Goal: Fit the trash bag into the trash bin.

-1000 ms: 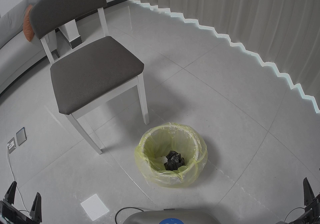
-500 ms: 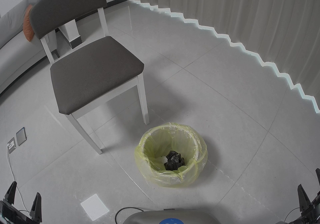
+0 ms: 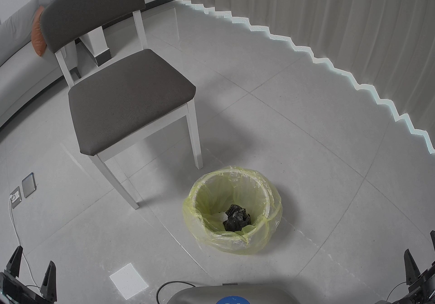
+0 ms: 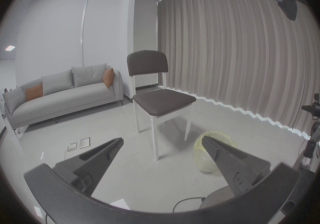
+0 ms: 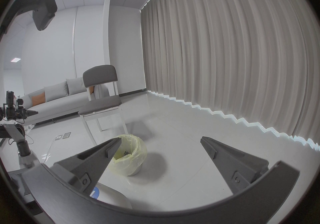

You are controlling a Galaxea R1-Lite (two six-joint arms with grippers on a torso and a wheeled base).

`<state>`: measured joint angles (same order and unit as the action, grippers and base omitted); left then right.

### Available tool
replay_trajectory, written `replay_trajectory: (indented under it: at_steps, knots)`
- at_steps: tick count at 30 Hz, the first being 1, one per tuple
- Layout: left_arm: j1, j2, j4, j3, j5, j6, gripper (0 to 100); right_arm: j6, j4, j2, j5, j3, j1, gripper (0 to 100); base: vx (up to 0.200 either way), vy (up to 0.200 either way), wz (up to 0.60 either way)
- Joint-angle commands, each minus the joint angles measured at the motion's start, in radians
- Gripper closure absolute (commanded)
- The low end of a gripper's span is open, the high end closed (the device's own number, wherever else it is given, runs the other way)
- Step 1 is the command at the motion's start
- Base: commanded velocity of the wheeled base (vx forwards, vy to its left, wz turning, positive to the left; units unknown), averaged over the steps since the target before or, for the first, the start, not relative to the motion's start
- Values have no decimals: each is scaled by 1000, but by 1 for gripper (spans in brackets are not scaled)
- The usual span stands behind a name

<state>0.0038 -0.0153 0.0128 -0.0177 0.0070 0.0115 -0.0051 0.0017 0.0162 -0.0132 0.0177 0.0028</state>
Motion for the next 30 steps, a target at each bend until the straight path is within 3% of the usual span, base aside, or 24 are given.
replay_trajectory:
  at_steps: [1, 14, 19, 23, 26, 30]
  knots:
    - [1, 15, 0, 15, 1, -1, 0, -18, 3, -10, -13, -18, 0, 0, 0, 0, 0]
    - [-1, 15, 1, 13, -4, 18, 0, 16, 1, -7, -8, -18, 3, 0, 0, 0, 0]
    - [-1, 15, 1, 13, -4, 27, 0, 82, -11, -10, 65, -18, 0, 0, 0, 0, 0]
    - [-1, 15, -5, 13, 1, 35, 0, 34, -8, -10, 48, -18, 0, 0, 0, 0, 0]
    - [1, 15, -10, 18, -2, -11, 0, -24, 0, -10, 30, -18, -1, 0, 0, 0, 0]
    - [1, 15, -8, 16, -27, -30, 0, -16, 1, -10, 21, -16, -1, 0, 0, 0, 0]
